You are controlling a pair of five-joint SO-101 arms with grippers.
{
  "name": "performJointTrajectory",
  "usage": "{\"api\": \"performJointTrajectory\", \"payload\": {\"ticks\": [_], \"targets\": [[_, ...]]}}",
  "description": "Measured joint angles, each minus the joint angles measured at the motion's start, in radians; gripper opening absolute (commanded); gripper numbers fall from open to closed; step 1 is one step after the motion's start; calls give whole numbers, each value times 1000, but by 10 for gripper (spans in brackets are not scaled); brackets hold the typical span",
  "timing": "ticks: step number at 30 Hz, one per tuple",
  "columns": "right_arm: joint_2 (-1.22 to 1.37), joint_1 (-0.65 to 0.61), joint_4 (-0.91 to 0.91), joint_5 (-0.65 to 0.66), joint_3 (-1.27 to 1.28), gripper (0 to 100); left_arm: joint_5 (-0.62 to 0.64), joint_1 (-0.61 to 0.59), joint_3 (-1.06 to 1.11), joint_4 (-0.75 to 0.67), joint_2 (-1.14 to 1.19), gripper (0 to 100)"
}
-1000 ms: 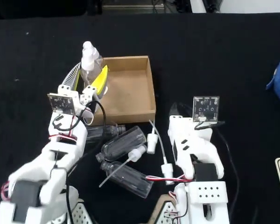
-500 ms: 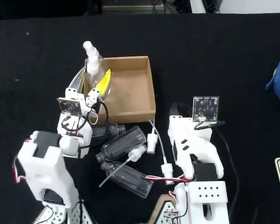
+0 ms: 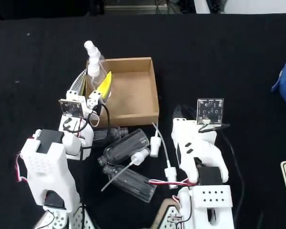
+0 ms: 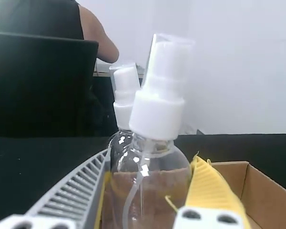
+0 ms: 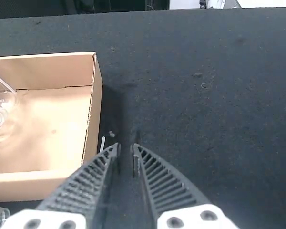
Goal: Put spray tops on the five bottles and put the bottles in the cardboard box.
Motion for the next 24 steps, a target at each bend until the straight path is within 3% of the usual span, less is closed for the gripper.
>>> {"api": "performJointTrajectory", "payload": {"ticks": [6, 13, 20, 24], "targets": [[0, 0, 0, 0, 0, 15, -3, -6, 0, 0, 0, 30], [0, 0, 0, 0, 0, 15, -100, -5, 0, 0, 0, 30], [0, 0, 0, 0, 0, 15, -98, -5, 0, 0, 0, 30], [0, 0, 0, 0, 0, 15, -20, -5, 0, 0, 0, 30]]}}
